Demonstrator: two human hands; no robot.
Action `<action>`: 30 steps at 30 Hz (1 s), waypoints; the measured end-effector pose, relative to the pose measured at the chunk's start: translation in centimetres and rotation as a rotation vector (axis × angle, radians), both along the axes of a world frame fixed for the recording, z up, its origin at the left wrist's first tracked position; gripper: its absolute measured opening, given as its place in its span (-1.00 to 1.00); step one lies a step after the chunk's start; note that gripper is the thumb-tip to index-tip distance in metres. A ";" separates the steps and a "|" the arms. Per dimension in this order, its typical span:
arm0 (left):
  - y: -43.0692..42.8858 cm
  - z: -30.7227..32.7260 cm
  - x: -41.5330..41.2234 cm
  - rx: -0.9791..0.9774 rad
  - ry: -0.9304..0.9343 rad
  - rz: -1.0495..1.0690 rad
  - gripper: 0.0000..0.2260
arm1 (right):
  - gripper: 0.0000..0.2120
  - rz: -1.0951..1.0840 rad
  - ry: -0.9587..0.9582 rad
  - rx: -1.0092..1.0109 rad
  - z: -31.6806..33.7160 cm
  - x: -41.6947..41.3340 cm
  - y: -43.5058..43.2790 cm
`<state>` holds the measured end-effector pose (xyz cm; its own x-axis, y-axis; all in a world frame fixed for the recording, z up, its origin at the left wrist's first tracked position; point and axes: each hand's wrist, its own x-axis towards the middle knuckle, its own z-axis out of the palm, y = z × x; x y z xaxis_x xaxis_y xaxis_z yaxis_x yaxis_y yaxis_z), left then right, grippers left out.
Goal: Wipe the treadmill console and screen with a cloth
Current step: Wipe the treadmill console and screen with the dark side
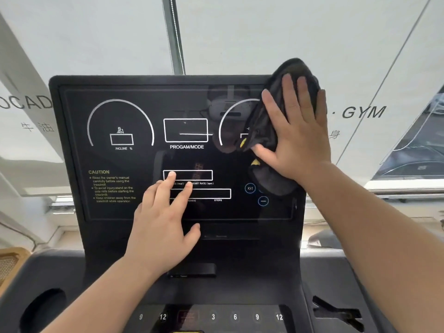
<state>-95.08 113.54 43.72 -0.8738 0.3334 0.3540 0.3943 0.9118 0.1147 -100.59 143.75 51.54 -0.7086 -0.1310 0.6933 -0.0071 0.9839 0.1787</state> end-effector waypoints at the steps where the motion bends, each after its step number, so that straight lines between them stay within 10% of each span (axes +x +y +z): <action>1: 0.0 -0.1 0.0 -0.001 0.002 -0.002 -0.27 | -0.08 -0.021 -0.007 -0.033 -0.7 0.2 -0.7; 13: -0.3 -0.2 -0.2 0.000 0.007 -0.011 -0.28 | -0.09 0.398 -0.166 0.536 -6.6 3.4 1.0; 21: -0.6 -0.2 -0.3 0.011 0.007 -0.018 -0.30 | -0.05 -0.053 -0.036 -0.125 -2.3 1.2 -1.1; 30: -2.2 -0.9 0.6 0.050 0.027 -0.047 -0.34 | -0.07 0.023 -0.258 -0.154 -16.1 10.0 -7.5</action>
